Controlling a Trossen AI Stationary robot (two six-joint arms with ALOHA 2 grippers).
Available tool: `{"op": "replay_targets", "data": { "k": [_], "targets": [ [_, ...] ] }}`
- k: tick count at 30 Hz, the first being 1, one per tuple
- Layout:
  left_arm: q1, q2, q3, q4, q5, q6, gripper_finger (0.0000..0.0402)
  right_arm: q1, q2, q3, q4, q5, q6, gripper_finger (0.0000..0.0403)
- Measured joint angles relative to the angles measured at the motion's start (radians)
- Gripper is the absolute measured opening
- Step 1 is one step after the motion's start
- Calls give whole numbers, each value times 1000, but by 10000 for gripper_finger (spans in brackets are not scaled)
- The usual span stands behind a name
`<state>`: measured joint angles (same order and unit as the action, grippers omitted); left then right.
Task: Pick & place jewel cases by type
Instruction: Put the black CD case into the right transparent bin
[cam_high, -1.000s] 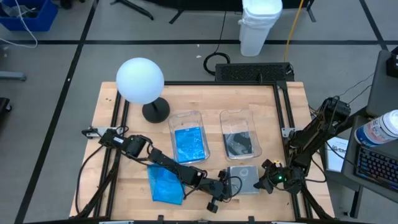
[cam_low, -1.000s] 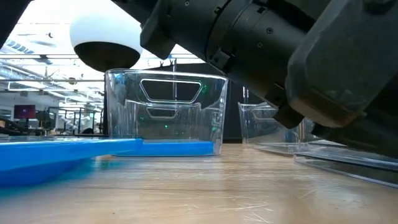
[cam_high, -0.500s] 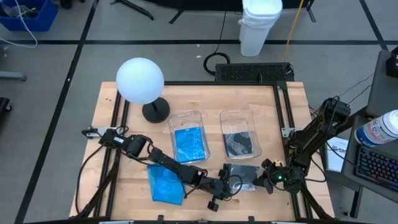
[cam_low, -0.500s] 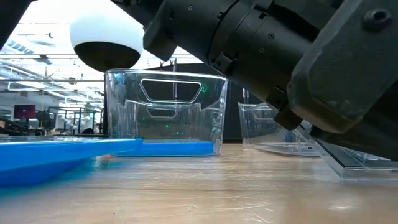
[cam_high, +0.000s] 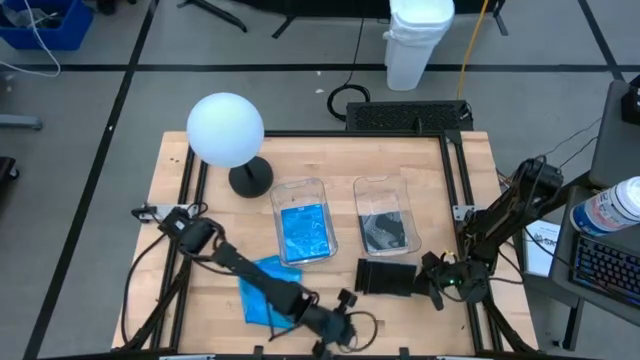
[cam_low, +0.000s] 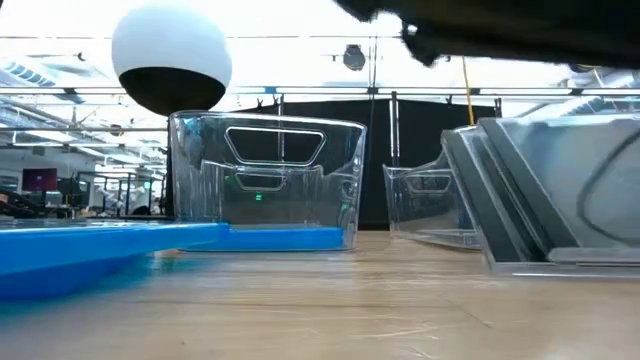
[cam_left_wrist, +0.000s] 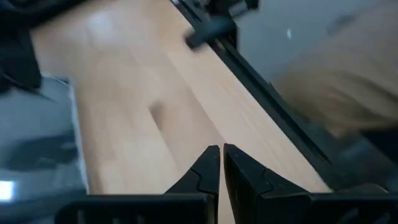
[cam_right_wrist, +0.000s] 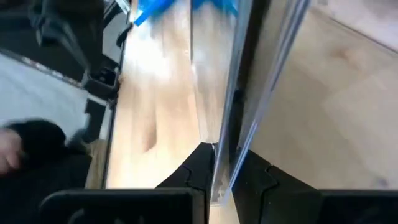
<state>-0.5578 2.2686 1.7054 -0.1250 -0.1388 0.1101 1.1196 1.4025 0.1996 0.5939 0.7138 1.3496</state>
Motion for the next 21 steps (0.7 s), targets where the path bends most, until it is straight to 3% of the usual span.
{"op": "replay_targets", "data": {
  "k": [5,13,21],
  "targets": [
    [-46,-28,0,-89,-4,-9,30,-2,0,4,144,16,-152,33],
    [-47,-26,-1,-118,-4,-30,31,-2,-1,4,189,16,-175,33],
    [-45,-25,-1,-197,-1,-45,31,-41,-29,66,336,-4,-516,33]
  ]
}}
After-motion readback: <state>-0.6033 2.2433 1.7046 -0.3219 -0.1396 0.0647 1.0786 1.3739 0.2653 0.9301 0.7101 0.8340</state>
